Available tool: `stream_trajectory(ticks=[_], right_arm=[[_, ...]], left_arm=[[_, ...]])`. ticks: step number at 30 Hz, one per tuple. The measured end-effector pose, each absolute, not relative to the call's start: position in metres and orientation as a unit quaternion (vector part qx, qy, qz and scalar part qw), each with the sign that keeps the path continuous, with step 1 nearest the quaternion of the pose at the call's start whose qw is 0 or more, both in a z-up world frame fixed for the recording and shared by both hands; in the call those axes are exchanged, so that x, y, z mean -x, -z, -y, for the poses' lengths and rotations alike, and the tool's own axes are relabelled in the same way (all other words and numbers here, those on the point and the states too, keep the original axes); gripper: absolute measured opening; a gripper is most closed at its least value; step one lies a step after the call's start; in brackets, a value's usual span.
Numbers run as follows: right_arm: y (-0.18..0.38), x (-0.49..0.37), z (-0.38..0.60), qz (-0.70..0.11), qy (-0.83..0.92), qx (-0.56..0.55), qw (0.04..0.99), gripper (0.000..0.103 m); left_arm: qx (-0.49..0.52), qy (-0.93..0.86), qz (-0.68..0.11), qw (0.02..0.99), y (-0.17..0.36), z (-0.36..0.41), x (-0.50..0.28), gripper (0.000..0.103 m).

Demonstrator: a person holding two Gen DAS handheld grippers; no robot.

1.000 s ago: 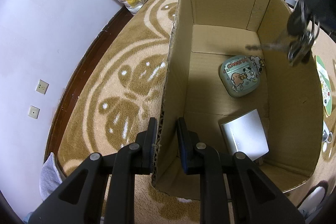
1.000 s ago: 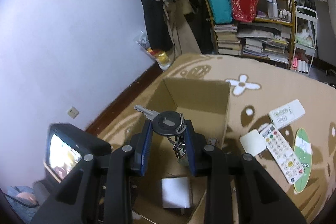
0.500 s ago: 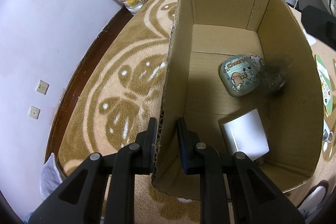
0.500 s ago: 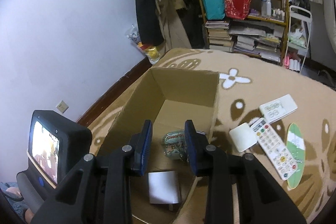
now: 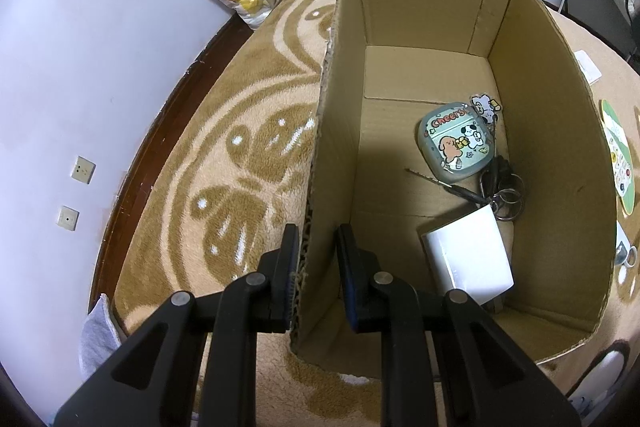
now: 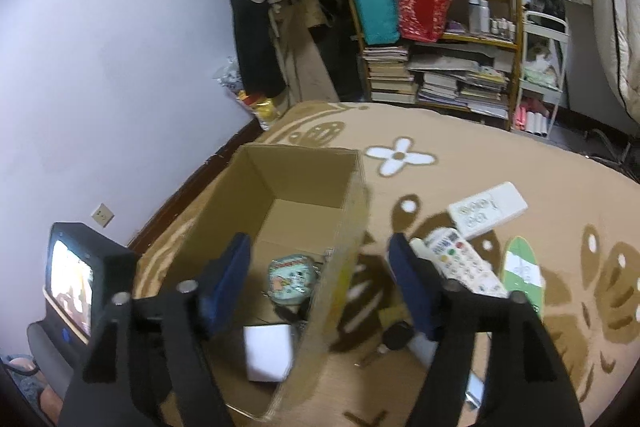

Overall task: Organize rigid objects
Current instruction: 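Open the right tool to drop the keys into the box, then return the right tool to the items and grasp the light blue flashlight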

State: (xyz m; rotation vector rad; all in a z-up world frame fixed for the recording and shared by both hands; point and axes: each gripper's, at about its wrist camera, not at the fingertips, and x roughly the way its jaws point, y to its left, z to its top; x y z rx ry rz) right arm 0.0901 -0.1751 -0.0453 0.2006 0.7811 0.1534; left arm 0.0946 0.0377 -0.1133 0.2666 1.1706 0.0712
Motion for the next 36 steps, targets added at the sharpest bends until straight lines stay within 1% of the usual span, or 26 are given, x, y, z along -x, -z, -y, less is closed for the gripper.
stream_trajectory(ticks=[1,4,6,11,13,17,23,28,36], right_arm=[[0.047,-0.089,0.178,-0.382,-0.070,-0.095,0.917,0.091],[0.052,-0.086,0.189,-0.387,-0.047,-0.082,0.917,0.101],[0.058,-0.084,0.197,-0.390,-0.030,-0.076,0.917,0.102],[0.076,-0.083,0.215,-0.403,-0.013,-0.086,0.911,0.103],[0.083,-0.080,0.220,-0.395,-0.002,-0.084,0.915,0.103],[0.107,-0.080,0.226,-0.417,-0.006,-0.072,0.906,0.103],[0.133,-0.076,0.239,-0.443,0.001,-0.097,0.892,0.103],[0.158,-0.074,0.247,-0.476,0.007,-0.095,0.874,0.103],[0.171,-0.072,0.255,-0.494,0.012,-0.106,0.863,0.101]], left_arm=[[-0.125,-0.033,-0.551,0.824,0.113,-0.037,-0.095,0.019],[-0.127,-0.034,-0.551,0.824,0.113,-0.038,-0.095,0.019],[-0.127,-0.034,-0.551,0.824,0.113,-0.038,-0.095,0.019],[-0.128,-0.034,-0.550,0.824,0.113,-0.037,-0.096,0.019],[-0.129,-0.034,-0.550,0.824,0.113,-0.038,-0.096,0.019],[-0.130,-0.034,-0.550,0.824,0.113,-0.036,-0.095,0.019],[-0.129,-0.034,-0.550,0.824,0.113,-0.037,-0.095,0.020],[-0.130,-0.034,-0.550,0.824,0.113,-0.036,-0.096,0.020],[-0.131,-0.034,-0.550,0.824,0.112,-0.037,-0.095,0.020]])
